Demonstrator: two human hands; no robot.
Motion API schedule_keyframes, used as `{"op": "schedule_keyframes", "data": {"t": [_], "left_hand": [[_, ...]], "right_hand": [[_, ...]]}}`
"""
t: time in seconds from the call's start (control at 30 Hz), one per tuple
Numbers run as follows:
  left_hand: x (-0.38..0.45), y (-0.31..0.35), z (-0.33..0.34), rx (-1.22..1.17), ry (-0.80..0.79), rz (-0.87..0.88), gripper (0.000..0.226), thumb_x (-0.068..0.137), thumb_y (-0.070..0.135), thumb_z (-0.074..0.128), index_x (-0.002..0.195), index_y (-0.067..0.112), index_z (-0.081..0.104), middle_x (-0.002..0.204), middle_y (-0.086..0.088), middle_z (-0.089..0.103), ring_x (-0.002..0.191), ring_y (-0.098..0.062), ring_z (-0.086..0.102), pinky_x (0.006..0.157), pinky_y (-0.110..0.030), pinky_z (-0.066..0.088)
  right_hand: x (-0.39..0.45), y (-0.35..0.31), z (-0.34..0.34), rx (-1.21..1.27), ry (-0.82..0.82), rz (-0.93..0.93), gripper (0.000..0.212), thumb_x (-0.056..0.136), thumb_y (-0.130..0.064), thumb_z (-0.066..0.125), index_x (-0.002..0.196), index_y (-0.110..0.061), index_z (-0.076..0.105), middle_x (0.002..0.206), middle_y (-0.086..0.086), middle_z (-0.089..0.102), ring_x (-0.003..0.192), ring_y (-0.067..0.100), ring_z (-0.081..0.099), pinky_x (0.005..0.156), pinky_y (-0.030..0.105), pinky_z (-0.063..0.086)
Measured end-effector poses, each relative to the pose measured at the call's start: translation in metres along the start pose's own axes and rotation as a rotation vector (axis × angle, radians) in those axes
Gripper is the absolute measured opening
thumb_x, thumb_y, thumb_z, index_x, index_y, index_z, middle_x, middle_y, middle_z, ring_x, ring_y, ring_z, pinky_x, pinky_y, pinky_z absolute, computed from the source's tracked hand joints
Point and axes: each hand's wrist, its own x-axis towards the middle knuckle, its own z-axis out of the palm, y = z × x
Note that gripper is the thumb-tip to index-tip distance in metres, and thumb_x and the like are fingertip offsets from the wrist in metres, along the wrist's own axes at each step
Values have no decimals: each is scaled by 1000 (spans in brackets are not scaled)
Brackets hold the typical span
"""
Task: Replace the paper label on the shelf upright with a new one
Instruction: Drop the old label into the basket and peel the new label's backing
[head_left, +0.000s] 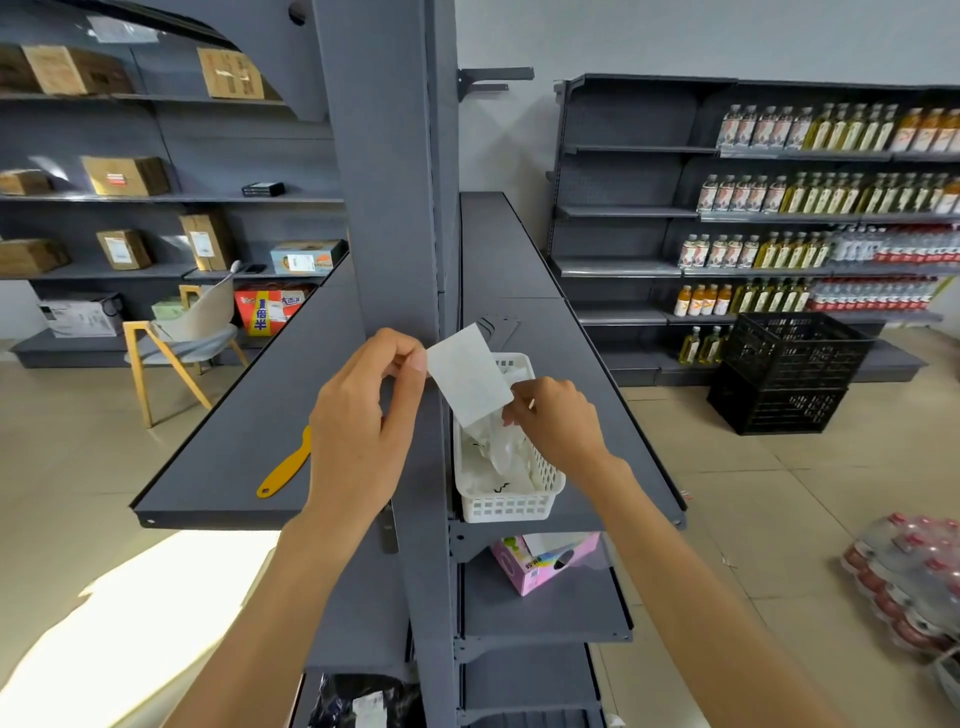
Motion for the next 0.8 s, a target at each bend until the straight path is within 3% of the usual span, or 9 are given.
{"op": "schedule_keyframes", "data": {"t": [0.1,0.17,0.27,0.43,0.6,0.7,0.8], "left_hand": [[2,-1,-4,-8,-4,5,18,102,24,47,91,16,58,85,2,68,81,-20,65,70,-48,50],[3,-1,-8,-19,-6,9,19,102,25,46,91,16,58,86,3,69,82,-18,66,71,-47,51],[6,-3,-12,-37,-8,25,20,101,27,46,92,16,59,86,3,69,83,-17,67,71,-44,52],[9,-6,-17,-53,-19,40,21,101,29,45,94,14,59,89,1,70,86,-17,69,71,-40,54],[11,-10,-23,-52,-37,63,23,101,31,44,95,14,60,90,1,71,86,-16,69,71,-37,55],[15,-11,-27,-61,-49,78,22,101,28,45,95,13,60,90,4,70,87,-12,68,73,-29,54],[21,-9,-31,-110,-61,85,16,102,18,48,96,10,61,86,12,65,85,-2,64,71,-12,47]], "right_hand": [[3,0,-1,-52,-45,-24,39,99,-42,50,80,-23,78,86,0,78,69,21,67,58,28,48],[4,-2,-4,-99,-25,-37,38,99,-46,52,82,-25,79,90,-2,77,65,18,60,54,27,43],[3,-9,-8,-122,50,-26,35,98,-44,53,81,-26,78,96,-4,74,66,16,52,55,26,35],[3,-16,-6,-96,89,69,38,96,-39,57,68,-21,77,99,-5,73,61,17,57,54,25,38],[3,-17,-5,82,74,79,26,94,-48,58,103,-24,61,106,-9,70,85,17,66,68,31,49],[-1,-29,-11,406,200,8,23,99,-41,54,115,-26,47,100,-8,67,74,19,70,71,49,60],[-7,-50,-27,645,368,-157,33,102,-23,52,130,-36,42,93,3,69,71,20,69,72,42,61]]}}
